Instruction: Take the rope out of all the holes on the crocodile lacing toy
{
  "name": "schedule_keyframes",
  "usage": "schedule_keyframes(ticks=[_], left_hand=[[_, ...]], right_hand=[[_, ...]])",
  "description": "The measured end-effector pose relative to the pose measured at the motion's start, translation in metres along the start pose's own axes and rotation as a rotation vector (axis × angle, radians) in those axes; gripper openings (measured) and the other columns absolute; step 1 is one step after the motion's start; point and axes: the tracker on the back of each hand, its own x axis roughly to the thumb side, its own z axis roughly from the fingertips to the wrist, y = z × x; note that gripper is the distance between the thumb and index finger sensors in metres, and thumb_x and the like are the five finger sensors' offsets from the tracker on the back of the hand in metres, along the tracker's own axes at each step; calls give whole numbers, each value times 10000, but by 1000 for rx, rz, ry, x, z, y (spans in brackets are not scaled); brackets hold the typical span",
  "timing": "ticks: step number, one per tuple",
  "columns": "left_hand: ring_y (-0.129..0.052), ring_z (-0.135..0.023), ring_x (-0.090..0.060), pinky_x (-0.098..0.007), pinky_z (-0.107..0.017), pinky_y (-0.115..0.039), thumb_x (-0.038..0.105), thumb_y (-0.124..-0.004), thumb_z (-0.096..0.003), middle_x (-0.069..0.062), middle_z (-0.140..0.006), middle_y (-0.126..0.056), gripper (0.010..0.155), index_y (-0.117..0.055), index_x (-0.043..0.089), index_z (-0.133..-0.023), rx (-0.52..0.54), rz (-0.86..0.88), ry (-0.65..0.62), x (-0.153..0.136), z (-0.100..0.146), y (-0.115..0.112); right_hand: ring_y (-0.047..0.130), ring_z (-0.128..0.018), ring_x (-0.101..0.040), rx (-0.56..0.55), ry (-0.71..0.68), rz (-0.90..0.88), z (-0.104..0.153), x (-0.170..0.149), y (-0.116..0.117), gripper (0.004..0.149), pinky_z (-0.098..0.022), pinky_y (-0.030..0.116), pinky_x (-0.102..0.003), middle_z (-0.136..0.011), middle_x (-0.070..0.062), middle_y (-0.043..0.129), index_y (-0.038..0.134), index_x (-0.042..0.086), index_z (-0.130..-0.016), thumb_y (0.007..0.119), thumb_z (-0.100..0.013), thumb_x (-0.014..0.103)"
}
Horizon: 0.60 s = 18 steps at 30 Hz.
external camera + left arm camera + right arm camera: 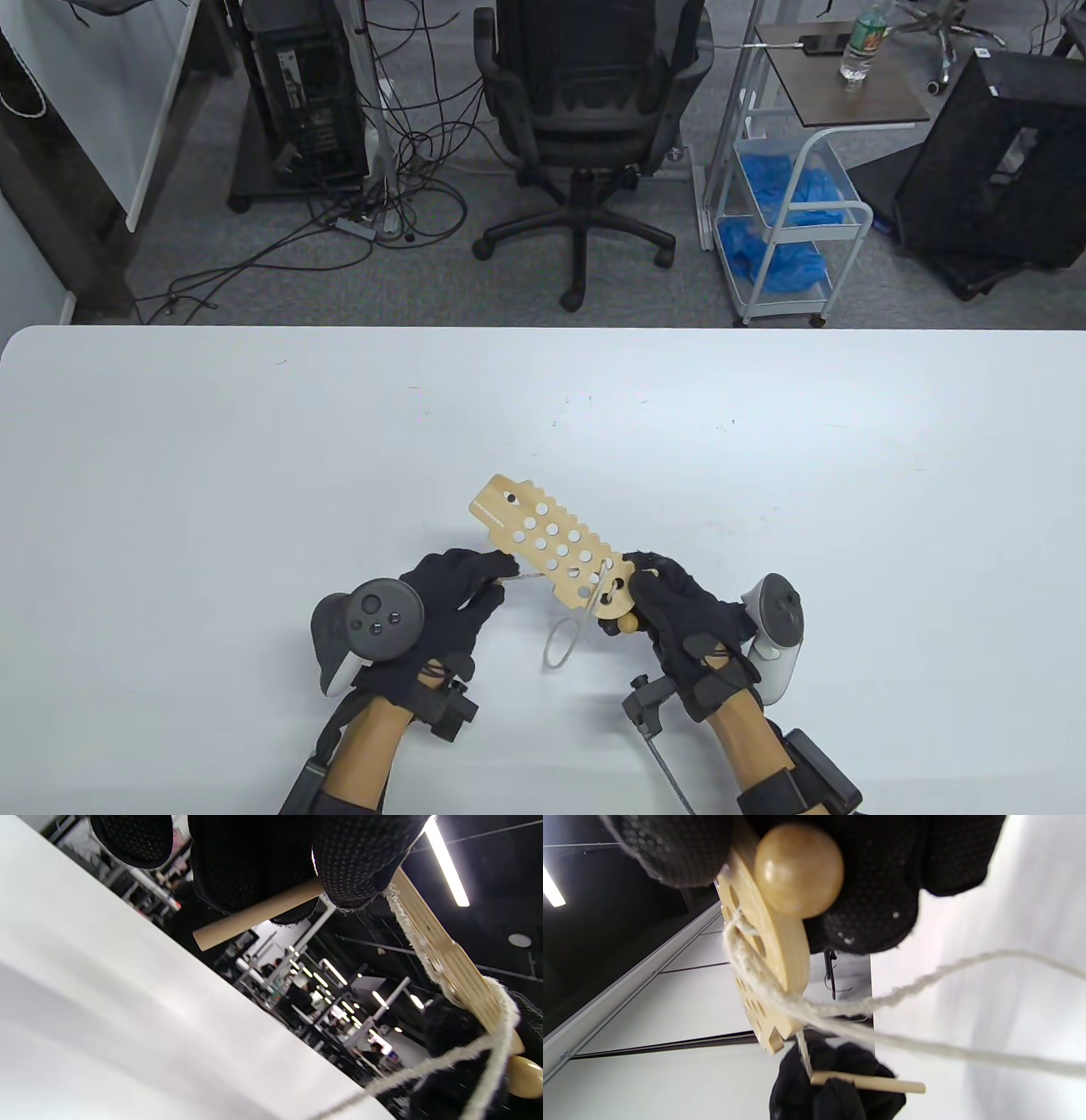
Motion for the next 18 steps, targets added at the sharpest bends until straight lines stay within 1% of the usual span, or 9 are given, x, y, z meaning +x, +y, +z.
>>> schedule_keyframes(ticks=[6, 11, 12, 13, 14, 15, 17, 18], left_hand=[[-853, -843, -229, -574, -666, -701, 331, -856, -470, 9, -975, -875, 449, -830, 441, -905, 83, -79, 73, -8, 2, 10], [-866, -814, -219, -562, -659, -710, 321, -849, -476, 11, -954, -886, 459, -817, 441, -918, 109, -95, 110, -16, 2, 13], [-873, -808, -221, -564, -656, -712, 379, -812, -488, 11, -944, -898, 446, -805, 442, -929, 114, -86, 113, -17, 1, 14], [-877, -803, -223, -565, -653, -713, 378, -809, -489, 12, -938, -904, 450, -797, 448, -934, 118, -71, 120, -19, 2, 15], [-880, -800, -226, -567, -650, -715, 312, -837, -484, 11, -930, -910, 476, -792, 449, -937, 123, -61, 129, -21, 2, 16], [-883, -798, -226, -569, -650, -714, 374, -805, -493, 12, -925, -915, 456, -784, 455, -941, 127, -55, 137, -23, 2, 17], [-886, -795, -224, -565, -647, -718, 371, -802, -496, 17, -918, -920, 462, -766, 466, -947, 140, -58, 148, -25, 1, 19], [-886, -796, -224, -565, -647, -718, 303, -832, -491, 19, -917, -920, 489, -765, 469, -946, 142, -60, 155, -27, 2, 19]], right_hand=[[983, -451, -361, -97, -12, 56, -2, 5, -18, 462, -462, 758, -600, -647, -177, 953, 785, 91, -807, 821, -417, 336], [984, -449, -359, -181, -2, 73, -3, 6, -36, 462, -461, 759, -599, -646, -178, 952, 786, 90, -807, 819, -418, 338], [984, -449, -361, -194, 3, 74, -4, 5, -38, 462, -460, 758, -601, -646, -180, 951, 786, 88, -807, 819, -419, 337], [983, -449, -360, -210, 7, 77, -4, 5, -42, 463, -460, 759, -600, -645, -181, 951, 785, 87, -807, 818, -419, 337], [983, -448, -360, -227, 10, 80, -4, 5, -45, 463, -460, 758, -600, -645, -182, 951, 785, 87, -807, 817, -420, 337], [983, -448, -361, -246, 12, 82, -4, 5, -49, 462, -458, 759, -601, -645, -184, 950, 785, 86, -807, 817, -420, 337], [983, -449, -359, -268, 12, 80, -4, 5, -53, 464, -458, 760, -599, -644, -183, 951, 784, 85, -808, 816, -421, 339], [985, -447, -359, -278, 12, 78, -4, 6, -55, 464, -457, 761, -599, -644, -183, 951, 785, 86, -807, 816, -420, 339]])
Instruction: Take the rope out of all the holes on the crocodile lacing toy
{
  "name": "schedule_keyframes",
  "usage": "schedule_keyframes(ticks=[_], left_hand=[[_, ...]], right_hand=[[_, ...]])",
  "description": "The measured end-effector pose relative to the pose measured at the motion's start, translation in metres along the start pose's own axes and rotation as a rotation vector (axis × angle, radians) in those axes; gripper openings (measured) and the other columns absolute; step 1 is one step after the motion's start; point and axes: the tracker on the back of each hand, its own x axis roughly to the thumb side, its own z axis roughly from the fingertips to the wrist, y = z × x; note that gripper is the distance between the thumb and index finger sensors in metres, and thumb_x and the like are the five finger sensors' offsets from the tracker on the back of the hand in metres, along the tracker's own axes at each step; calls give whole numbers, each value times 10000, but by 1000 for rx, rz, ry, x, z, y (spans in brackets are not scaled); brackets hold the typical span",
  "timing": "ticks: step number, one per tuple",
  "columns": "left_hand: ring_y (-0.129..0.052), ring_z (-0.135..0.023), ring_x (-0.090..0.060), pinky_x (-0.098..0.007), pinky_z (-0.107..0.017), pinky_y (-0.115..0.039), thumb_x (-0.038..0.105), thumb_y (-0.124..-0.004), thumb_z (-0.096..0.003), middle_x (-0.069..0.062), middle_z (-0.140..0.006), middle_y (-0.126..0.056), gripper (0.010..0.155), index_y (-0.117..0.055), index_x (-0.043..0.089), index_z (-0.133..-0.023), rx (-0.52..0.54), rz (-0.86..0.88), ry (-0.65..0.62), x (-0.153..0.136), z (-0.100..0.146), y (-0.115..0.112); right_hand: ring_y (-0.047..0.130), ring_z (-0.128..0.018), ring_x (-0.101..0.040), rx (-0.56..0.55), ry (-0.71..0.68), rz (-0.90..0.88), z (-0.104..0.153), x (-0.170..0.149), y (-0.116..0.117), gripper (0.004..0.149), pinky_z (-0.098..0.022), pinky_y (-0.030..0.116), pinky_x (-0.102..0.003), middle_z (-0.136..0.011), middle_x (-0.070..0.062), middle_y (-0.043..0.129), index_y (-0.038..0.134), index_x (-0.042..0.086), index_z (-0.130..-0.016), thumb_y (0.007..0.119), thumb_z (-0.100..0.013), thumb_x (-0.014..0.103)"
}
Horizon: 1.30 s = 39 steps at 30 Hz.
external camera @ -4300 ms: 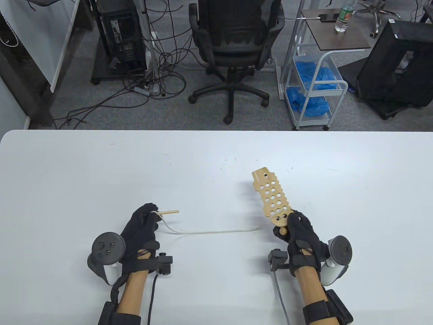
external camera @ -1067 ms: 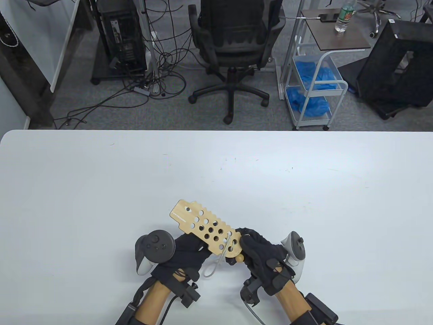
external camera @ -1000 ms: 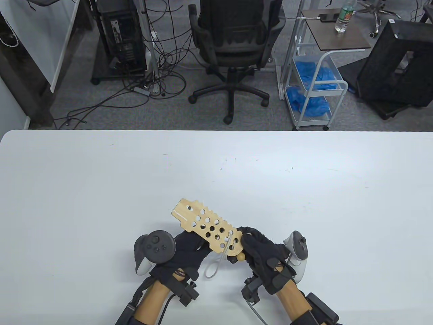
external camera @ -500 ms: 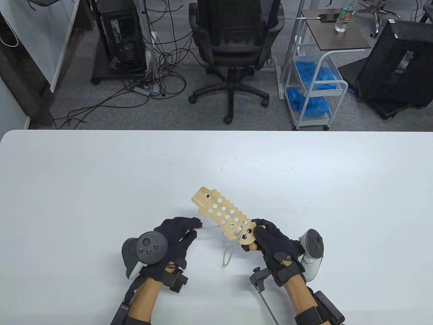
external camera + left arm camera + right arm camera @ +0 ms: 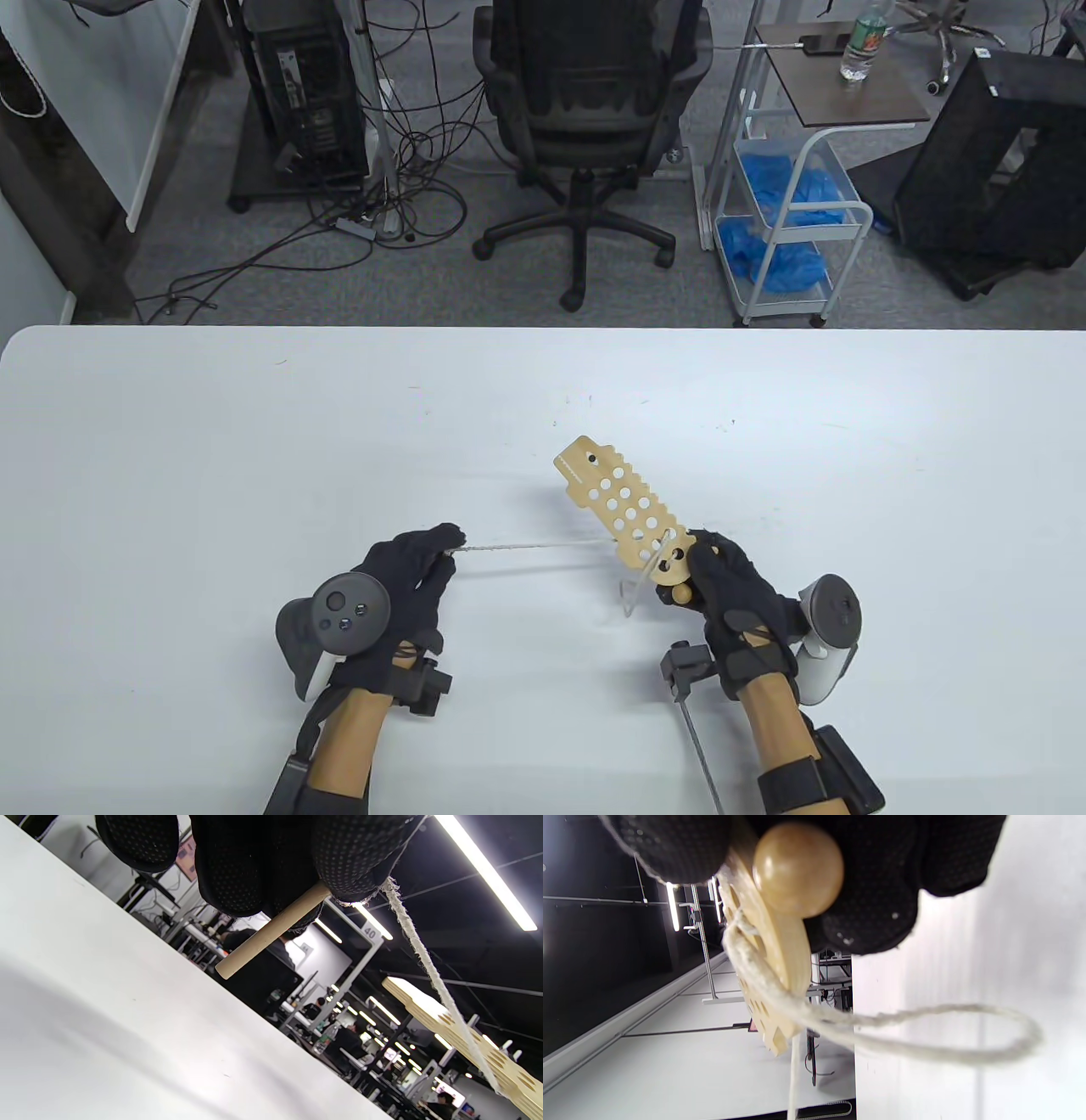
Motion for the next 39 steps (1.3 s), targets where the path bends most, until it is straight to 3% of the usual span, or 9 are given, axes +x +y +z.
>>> schedule_keyframes(ticks=[5, 6, 16, 18, 19, 20, 21, 26, 39], left_hand=[[-889, -803, -225, -562, -647, -722, 358, -797, -501, 22, -922, -924, 463, -756, 476, -946, 23, 4, 38, -7, 0, 4], [-894, -797, -224, -562, -643, -725, 290, -826, -496, 20, -918, -930, 489, -759, 478, -942, 27, 2, 45, -8, 0, 5], [-902, -791, -206, -541, -640, -740, 268, -796, -513, 40, -926, -925, 497, -726, 487, -953, 87, 15, 123, -21, 0, 15], [-899, -794, -196, -531, -644, -740, 342, -748, -523, 47, -933, -916, 467, -700, 500, -959, 103, 32, 143, -23, 0, 17], [-901, -789, -198, -530, -639, -743, 252, -777, -523, 46, -929, -918, 508, -697, 499, -959, 112, 42, 148, -24, 1, 18], [-907, -781, -198, -531, -634, -746, 333, -745, -521, 45, -924, -924, 469, -700, 497, -958, 128, 54, 152, -26, 1, 19], [-910, -776, -198, -530, -631, -749, 251, -777, -519, 44, -920, -928, 504, -706, 494, -954, 130, 60, 159, -26, 1, 20], [-920, -765, -196, -526, -621, -758, 254, -774, -515, 44, -907, -940, 498, -713, 493, -948, 132, 69, 190, -34, 0, 20], [-927, -755, -186, -512, -612, -769, 273, -769, -513, 51, -888, -949, 483, -718, 490, -942, 173, 122, 250, -47, 1, 28]], right_hand=[[984, -453, -359, -39, 14, -34, -1, 0, -9, 462, -462, 760, -598, -650, -180, 952, 786, 95, -812, 816, -422, 342], [985, -451, -360, -43, 10, -42, -2, 1, -10, 462, -461, 760, -598, -651, -181, 951, 788, 94, -812, 816, -423, 343], [978, -481, -350, -154, 29, -189, -3, 2, -32, 466, -480, 756, -591, -680, -166, 938, 767, 114, -832, 801, -432, 349], [975, -486, -350, -171, 31, -217, -4, 1, -36, 468, -482, 753, -592, -684, -169, 932, 758, 103, -834, 795, -434, 344], [972, -495, -349, -175, 35, -228, -4, 1, -38, 467, -488, 749, -593, -692, -169, 926, 747, 106, -838, 790, -437, 341], [969, -504, -349, -182, 39, -242, -4, 1, -40, 469, -493, 748, -591, -699, -166, 921, 740, 108, -843, 785, -441, 343], [968, -511, -347, -186, 42, -251, -4, 0, -41, 470, -497, 746, -591, -706, -165, 916, 735, 109, -847, 784, -443, 343], [972, -511, -344, -227, 62, -302, -4, -3, -46, 473, -498, 751, -588, -706, -162, 921, 740, 113, -847, 796, -443, 353], [981, -509, -328, -217, 52, -339, -4, 2, -48, 469, -500, 762, -575, -704, -146, 934, 761, 141, -844, 803, -440, 376]])
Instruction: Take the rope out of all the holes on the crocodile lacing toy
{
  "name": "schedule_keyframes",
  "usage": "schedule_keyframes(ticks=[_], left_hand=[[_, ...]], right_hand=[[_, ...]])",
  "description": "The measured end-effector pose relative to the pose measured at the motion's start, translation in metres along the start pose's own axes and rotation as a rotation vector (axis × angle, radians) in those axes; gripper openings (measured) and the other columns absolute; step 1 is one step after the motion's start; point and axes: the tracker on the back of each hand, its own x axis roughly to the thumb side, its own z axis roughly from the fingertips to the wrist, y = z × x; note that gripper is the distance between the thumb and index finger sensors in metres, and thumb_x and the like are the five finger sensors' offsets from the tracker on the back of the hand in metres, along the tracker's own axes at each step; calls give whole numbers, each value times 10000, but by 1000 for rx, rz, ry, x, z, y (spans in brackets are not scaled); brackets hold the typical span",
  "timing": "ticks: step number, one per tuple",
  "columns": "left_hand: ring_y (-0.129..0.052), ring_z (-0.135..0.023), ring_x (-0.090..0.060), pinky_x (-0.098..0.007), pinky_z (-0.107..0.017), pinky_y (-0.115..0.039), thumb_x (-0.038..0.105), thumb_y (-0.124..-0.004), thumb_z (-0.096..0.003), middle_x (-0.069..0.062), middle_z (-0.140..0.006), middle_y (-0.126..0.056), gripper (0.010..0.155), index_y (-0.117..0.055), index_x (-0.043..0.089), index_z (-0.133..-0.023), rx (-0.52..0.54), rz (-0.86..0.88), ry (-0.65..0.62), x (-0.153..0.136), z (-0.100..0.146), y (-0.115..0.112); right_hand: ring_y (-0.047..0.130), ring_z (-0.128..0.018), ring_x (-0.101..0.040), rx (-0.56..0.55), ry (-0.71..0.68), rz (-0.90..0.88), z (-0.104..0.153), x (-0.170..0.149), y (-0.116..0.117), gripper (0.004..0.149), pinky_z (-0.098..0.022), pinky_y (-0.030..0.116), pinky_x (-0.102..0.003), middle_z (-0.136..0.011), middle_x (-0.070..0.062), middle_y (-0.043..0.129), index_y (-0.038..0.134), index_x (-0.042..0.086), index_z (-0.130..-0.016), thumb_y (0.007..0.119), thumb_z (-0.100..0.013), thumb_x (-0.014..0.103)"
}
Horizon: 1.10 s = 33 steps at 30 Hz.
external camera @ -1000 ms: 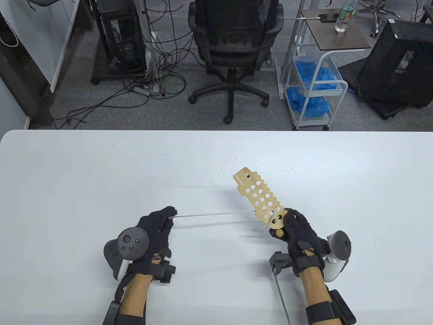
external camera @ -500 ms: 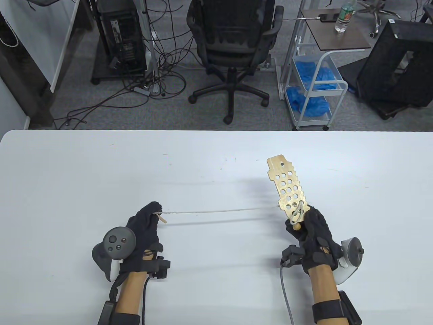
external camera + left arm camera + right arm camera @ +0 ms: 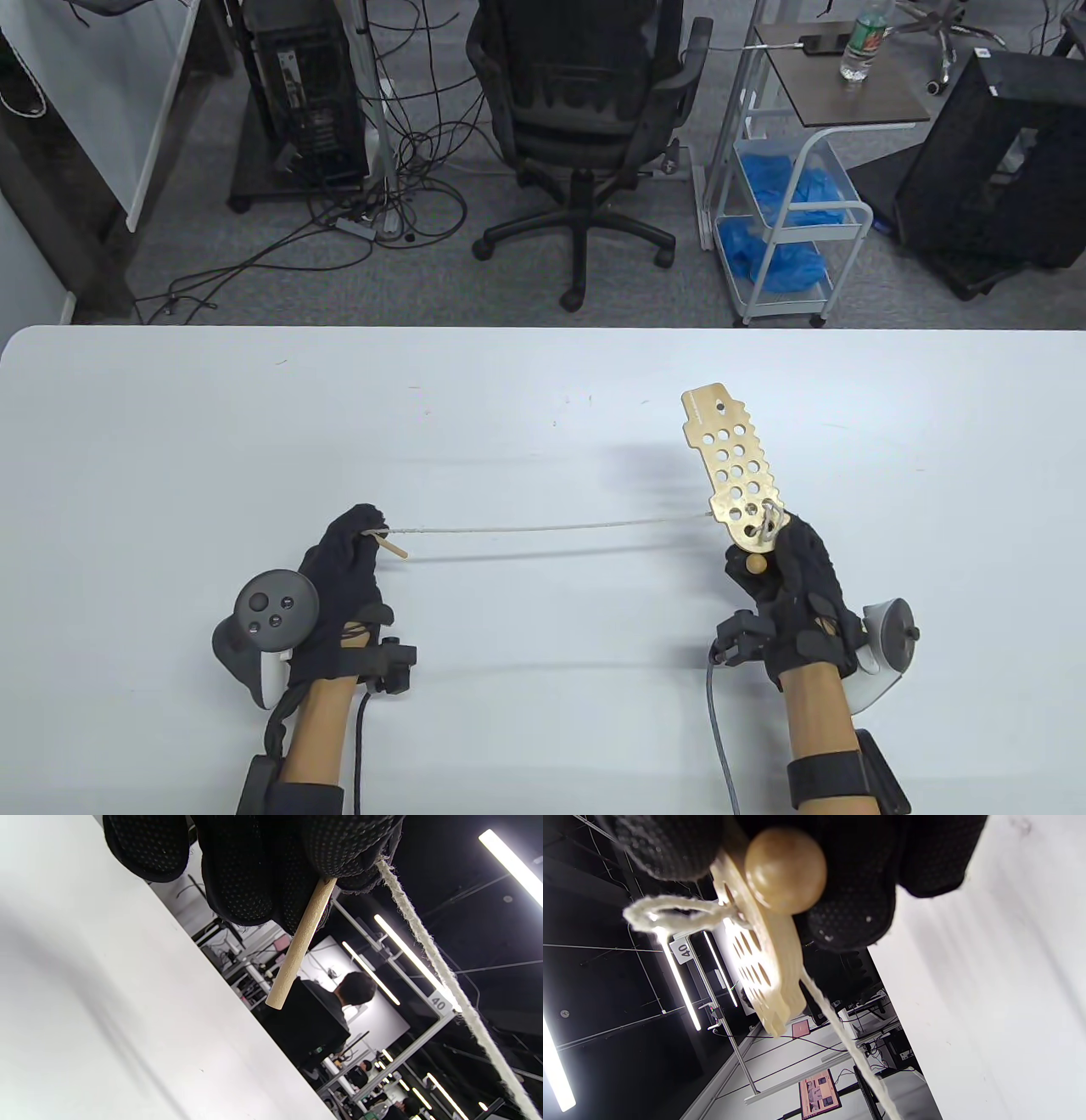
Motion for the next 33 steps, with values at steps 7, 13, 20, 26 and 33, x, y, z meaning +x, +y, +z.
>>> schedule_keyframes(ticks=[7, 13, 20, 26, 33], left_hand=[[-921, -759, -186, -505, -614, -769, 271, -764, -518, 48, -895, -938, 484, -711, 493, -944, 31, 40, 46, -8, -1, 6], [-927, -751, -174, -492, -609, -778, 281, -761, -522, 55, -893, -938, 482, -701, 495, -950, 48, 104, 93, -15, -2, 9], [-933, -738, -145, -458, -603, -796, 299, -749, -533, 75, -889, -931, 476, -672, 494, -960, 126, 186, 157, -24, 1, 18], [-925, -744, -126, -439, -602, -799, 377, -705, -540, 83, -895, -913, 449, -640, 478, -973, 166, 194, 209, -31, 2, 24], [-914, -752, -116, -425, -608, -797, 391, -684, -549, 92, -905, -889, 449, -605, 459, -986, 183, 222, 263, -38, 1, 26]], right_hand=[[977, -518, -325, -15, -8, -44, 1, 3, -3, 465, -504, 760, -573, -713, -140, 927, 761, 158, -848, 795, -443, 383], [969, -536, -324, -30, -9, -75, 1, 3, -7, 464, -517, 751, -572, -733, -137, 913, 747, 182, -860, 775, -444, 385], [986, -526, -303, -71, -7, -10, 1, 7, -13, 477, -522, 766, -560, -711, -116, 936, 769, 151, -825, 805, -410, 383], [978, -530, -293, -69, -9, -18, 2, 8, -13, 459, -526, 760, -556, -719, -101, 929, 769, 172, -816, 797, -413, 390], [955, -559, -284, -81, -15, -18, 3, 9, -13, 453, -543, 746, -551, -791, -99, 875, 751, 209, -831, 789, -422, 400]])
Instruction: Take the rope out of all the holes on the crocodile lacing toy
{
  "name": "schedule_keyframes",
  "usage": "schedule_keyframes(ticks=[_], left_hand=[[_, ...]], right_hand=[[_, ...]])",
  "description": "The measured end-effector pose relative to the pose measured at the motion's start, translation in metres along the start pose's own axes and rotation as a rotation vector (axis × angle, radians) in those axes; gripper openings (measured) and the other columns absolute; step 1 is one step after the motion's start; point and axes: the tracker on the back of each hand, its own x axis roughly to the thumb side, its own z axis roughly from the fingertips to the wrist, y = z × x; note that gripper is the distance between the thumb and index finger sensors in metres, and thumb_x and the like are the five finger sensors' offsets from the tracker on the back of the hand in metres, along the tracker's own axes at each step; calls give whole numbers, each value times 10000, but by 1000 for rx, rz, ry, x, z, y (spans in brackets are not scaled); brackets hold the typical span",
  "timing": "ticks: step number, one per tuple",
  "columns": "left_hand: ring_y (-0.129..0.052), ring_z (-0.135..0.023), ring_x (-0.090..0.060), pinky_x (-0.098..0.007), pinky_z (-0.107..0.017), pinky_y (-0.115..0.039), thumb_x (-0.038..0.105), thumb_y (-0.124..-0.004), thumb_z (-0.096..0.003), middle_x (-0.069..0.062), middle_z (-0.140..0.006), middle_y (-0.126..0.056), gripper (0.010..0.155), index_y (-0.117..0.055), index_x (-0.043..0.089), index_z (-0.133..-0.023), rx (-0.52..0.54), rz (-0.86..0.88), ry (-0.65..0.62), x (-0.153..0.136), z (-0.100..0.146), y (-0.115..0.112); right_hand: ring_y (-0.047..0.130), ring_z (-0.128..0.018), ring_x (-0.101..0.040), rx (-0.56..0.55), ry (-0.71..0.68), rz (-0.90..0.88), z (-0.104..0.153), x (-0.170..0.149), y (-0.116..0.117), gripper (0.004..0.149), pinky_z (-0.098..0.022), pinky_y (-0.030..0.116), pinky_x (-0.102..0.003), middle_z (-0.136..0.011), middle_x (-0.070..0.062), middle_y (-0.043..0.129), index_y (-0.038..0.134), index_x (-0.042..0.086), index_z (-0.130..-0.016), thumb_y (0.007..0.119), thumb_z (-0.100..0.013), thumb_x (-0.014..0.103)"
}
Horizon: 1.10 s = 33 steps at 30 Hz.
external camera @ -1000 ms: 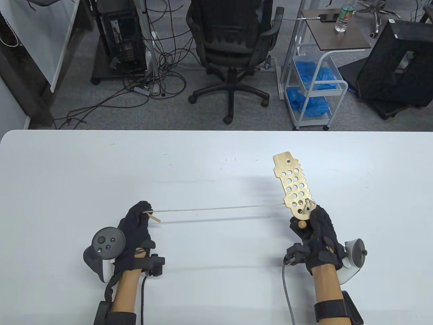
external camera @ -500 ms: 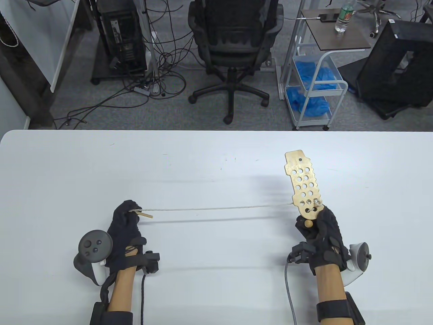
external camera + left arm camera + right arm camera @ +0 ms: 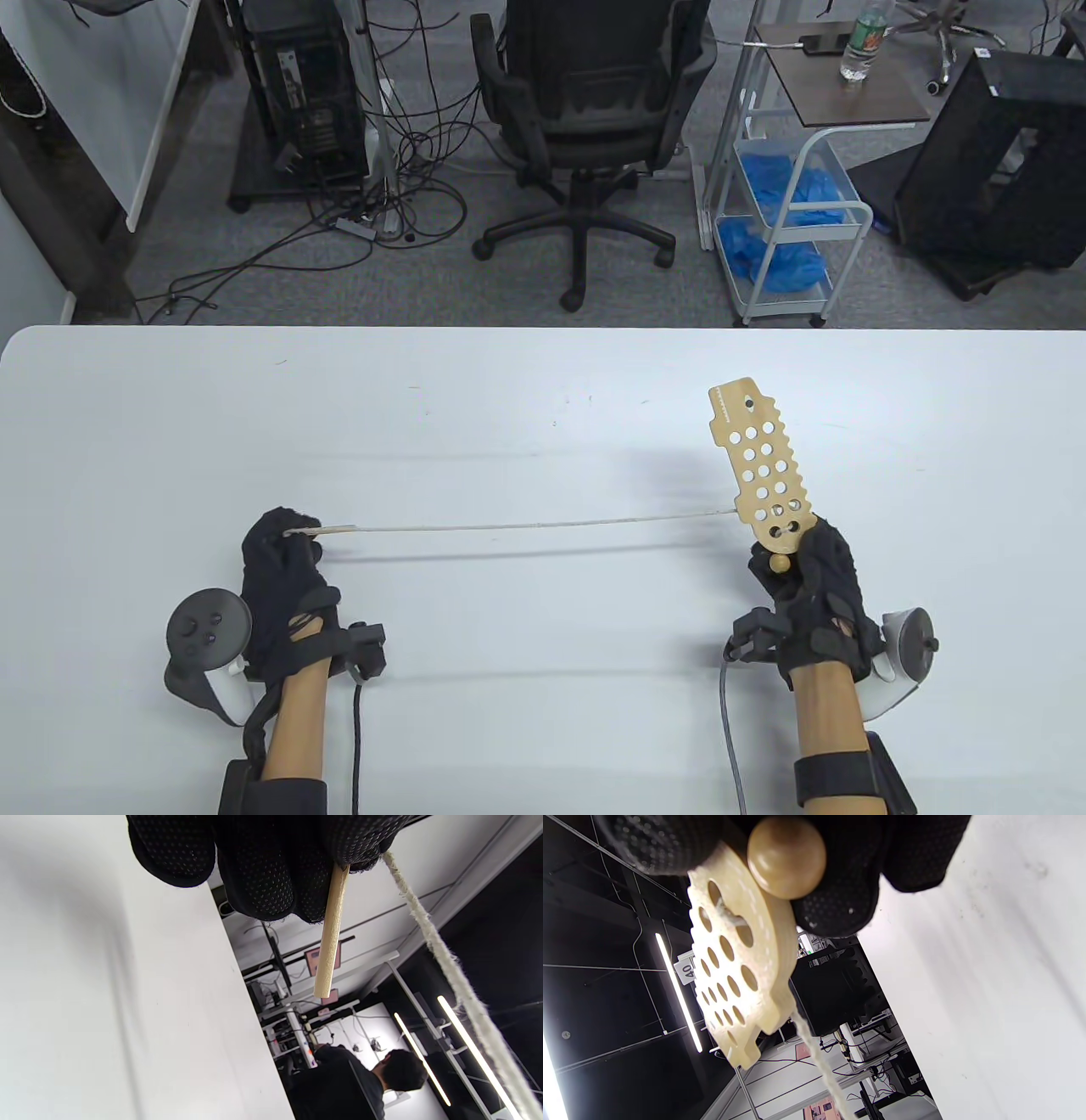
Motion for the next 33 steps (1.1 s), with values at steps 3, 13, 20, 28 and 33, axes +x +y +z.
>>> schedule_keyframes(ticks=[3, 13, 20, 28, 33], left_hand=[[-910, -749, -116, -424, -608, -795, 392, -683, -551, 89, -902, -886, 446, -603, 455, -985, 15, 49, 26, -4, -1, 3], [-955, -653, -122, -438, -574, -815, 371, -766, -519, 68, -798, -961, 426, -716, 409, -940, -35, 36, -41, 2, 2, -10], [-977, -600, -132, -461, -556, -822, 405, -803, -496, 58, -730, -1002, 402, -797, 378, -897, -186, 53, -159, 22, 17, -39], [-992, -611, -139, -466, -548, -830, 417, -812, -491, 61, -745, -1023, 404, -824, 370, -892, -512, 146, -231, 43, 52, -85], [-989, -629, -147, -470, -549, -827, 363, -820, -491, 49, -771, -1020, 415, -816, 348, -906, -676, 281, -165, 47, 75, -107]], right_hand=[[950, -569, -270, -13, 7, -5, 0, -1, -3, 451, -552, 744, -544, -832, -108, 824, 748, 221, -835, 788, -427, 408], [981, -483, -278, 54, -12, -5, 3, -4, 12, 451, -504, 769, -550, -716, -133, 894, 761, 174, -832, 767, -441, 398], [998, -412, -266, 143, 0, 61, 20, -9, 40, 464, -461, 795, -542, -644, -153, 916, 768, 115, -813, 763, -443, 394], [996, -417, -277, 298, -6, 65, 43, -24, 70, 456, -465, 791, -545, -651, -148, 918, 774, 155, -821, 781, -430, 388], [991, -422, -284, 420, 10, 99, 58, -35, 89, 455, -467, 785, -551, -656, -148, 914, 770, 170, -826, 782, -424, 383]])
